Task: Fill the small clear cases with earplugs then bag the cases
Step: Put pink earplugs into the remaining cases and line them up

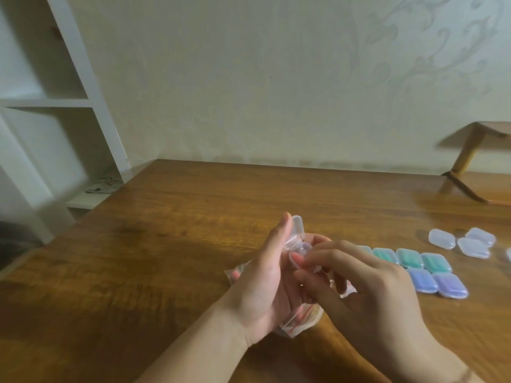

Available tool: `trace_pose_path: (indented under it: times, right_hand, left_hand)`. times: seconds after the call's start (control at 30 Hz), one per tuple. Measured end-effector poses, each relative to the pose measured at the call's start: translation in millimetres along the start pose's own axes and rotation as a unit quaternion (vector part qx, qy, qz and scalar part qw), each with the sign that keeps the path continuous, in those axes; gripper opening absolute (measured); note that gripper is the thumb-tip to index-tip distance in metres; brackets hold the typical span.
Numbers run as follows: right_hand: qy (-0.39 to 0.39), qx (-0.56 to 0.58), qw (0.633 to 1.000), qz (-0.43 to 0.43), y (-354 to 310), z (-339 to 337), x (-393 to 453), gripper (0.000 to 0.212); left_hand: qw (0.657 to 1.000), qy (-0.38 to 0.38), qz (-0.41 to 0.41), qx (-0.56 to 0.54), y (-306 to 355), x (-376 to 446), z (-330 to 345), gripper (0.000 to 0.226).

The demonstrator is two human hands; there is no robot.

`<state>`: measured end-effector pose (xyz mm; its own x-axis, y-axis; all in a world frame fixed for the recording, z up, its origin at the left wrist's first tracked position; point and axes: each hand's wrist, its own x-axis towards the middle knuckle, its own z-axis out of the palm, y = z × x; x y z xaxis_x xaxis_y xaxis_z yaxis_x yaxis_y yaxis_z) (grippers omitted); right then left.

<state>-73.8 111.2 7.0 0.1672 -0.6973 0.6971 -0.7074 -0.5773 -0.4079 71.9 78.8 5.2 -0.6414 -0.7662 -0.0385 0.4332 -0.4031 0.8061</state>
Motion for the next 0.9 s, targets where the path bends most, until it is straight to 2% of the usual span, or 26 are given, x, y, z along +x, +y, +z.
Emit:
trace_pose_path:
  times: [0.23,0.3,0.37,0.43,0.47,0.53,0.6,0.77,0.83,0.9]
  right_hand:
    - [-0.035,0.033,0.998,-0.036,4.7,-3.4,0.4,0.019]
    - [-0.032,0.090,0.995,-0.026,2.7,-12.0,4.0,0.017]
    - [-0.013,0.108,0.994,0.008,3.1,-25.1,7.6,0.005]
    - [-0.049,0.043,0.996,0.055,4.0,-33.9,11.2,0.012]
    - [-0.113,-0.018,0.991,0.075,3.8,-33.9,11.1,0.014]
    - [-0.223,-0.126,0.964,0.076,2.2,-25.4,7.0,0.017]
    - [-0.262,-0.165,0.949,0.068,-0.2,-12.3,0.8,0.025]
    - [-0.270,-0.191,0.941,0.075,-4.4,3.5,-1.9,0.034]
    - [-0.276,-0.191,0.939,0.070,-2.0,4.2,-4.7,0.031]
    - [-0.274,-0.180,0.943,0.062,-1.3,2.0,-2.7,0.018]
  left_hand:
    - [1.000,0.012,0.011,-0.011,0.0,-0.8,-3.0,0.061]
    - [0.999,0.018,0.026,-0.009,2.2,0.0,-7.3,0.061]
    - [0.998,0.044,0.047,-0.020,6.1,1.2,-11.6,0.065]
    - [0.992,0.089,0.077,-0.039,11.2,2.4,-15.1,0.068]
    - [0.988,0.111,0.091,-0.051,13.7,2.6,-16.0,0.068]
    - [0.981,0.135,0.112,-0.078,17.9,2.6,-16.2,0.066]
    - [0.978,0.146,0.113,-0.092,19.2,3.0,-15.5,0.065]
    - [0.980,0.152,0.094,-0.093,16.9,4.5,-14.4,0.066]
    - [0.980,0.150,0.091,-0.088,16.6,4.7,-14.9,0.067]
    - [0.982,0.152,0.087,-0.077,16.3,4.6,-14.9,0.068]
